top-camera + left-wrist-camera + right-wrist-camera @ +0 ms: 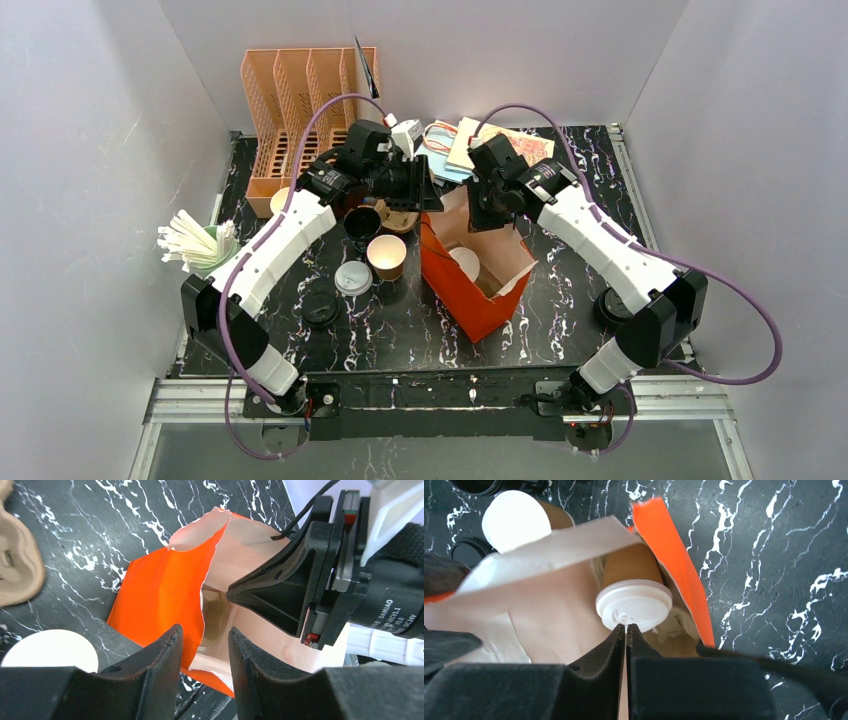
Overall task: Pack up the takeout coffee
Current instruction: Pick up the coffee cup from the cup tray.
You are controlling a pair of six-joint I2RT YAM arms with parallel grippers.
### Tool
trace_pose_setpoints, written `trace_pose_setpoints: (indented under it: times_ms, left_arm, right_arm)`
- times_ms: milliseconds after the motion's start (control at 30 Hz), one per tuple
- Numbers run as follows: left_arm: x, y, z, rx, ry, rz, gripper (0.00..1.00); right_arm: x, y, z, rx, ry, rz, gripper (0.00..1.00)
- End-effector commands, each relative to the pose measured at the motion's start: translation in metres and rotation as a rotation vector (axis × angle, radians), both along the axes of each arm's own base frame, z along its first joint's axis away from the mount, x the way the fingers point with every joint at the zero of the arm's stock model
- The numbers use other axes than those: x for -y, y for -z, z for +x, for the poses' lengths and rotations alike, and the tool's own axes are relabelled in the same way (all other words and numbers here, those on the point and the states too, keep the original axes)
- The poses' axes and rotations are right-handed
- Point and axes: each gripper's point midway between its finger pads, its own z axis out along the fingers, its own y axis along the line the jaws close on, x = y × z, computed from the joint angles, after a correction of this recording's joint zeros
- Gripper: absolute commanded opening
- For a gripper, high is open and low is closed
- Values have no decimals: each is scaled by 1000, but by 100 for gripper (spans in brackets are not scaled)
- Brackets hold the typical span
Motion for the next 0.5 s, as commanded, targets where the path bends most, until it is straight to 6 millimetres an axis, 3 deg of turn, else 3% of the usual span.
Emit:
trace_pose_setpoints:
  times_ms: [0, 167, 467]
  left_arm:
    - [3, -5, -26, -74, 12, -48, 35]
    - [8, 2, -50, -151, 55, -39, 32]
    - [16, -10, -90, -219, 118, -54, 38]
  right_arm:
    - [-14, -7, 5, 39, -96, 44, 15]
    - [-14, -4, 6, 42, -118, 27, 18]
    - [-30, -9, 13, 76, -203, 62, 25]
